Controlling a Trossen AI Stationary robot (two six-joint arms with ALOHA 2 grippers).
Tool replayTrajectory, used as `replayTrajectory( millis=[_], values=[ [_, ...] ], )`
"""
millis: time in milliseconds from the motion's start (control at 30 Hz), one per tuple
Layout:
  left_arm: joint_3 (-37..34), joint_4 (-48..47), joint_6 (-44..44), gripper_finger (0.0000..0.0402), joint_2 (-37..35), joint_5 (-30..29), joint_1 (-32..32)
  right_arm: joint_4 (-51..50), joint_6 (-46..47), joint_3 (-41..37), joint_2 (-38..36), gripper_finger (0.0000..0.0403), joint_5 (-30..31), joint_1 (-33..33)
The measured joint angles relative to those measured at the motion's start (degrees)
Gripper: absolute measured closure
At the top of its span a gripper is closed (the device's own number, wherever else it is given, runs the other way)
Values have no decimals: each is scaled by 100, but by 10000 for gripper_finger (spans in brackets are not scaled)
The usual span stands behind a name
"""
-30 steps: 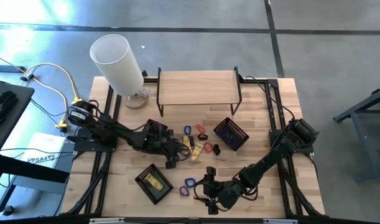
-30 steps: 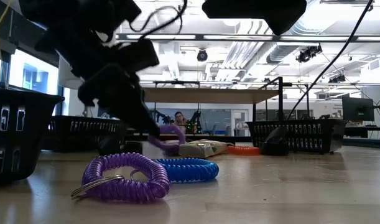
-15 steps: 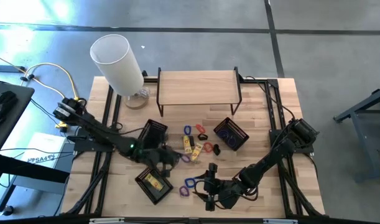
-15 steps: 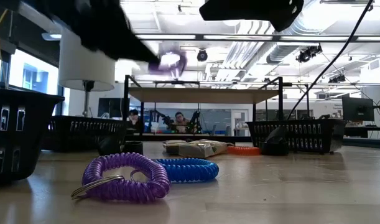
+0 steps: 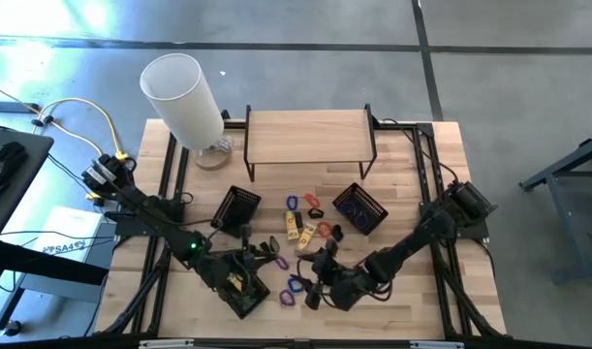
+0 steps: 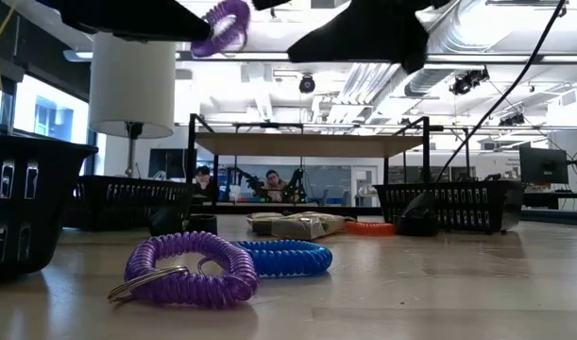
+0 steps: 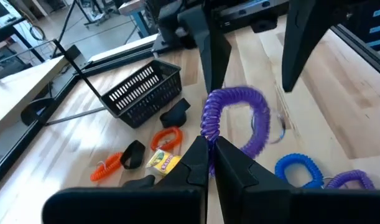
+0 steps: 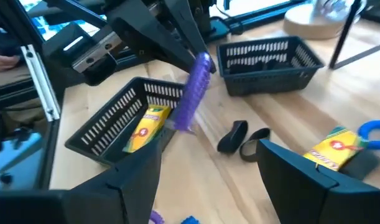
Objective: Pick & Place Office Desk Supplies
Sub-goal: Put the top purple spring keychain into the top right black bin
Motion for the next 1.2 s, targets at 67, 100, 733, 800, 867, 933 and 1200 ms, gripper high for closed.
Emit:
replayTrajectory(
  millis=[67, 100, 733, 800, 867, 933, 1200],
  values=[
    [0, -11, 0, 399, 55, -2, 4, 109, 2, 0, 1, 151, -236, -88],
    [0, -26, 1, 399, 81, 0, 8, 190, -38, 0, 1, 151, -348, -128],
    [0, 586, 518, 399, 287, 152, 15, 529, -198, 0, 48, 174, -1110, -504],
    [0, 583, 483, 399, 287, 209, 17, 497, -201, -1, 112, 200, -1106, -505],
    [0, 584, 473, 399, 287, 253, 17, 487, -205, -2, 130, 233, -1125, -506],
    [0, 583, 473, 399, 287, 265, 15, 494, -203, -2, 124, 274, -1118, -506],
    [0, 583, 444, 399, 287, 276, 17, 637, -648, -2, 123, 389, -1092, -486]
  ],
)
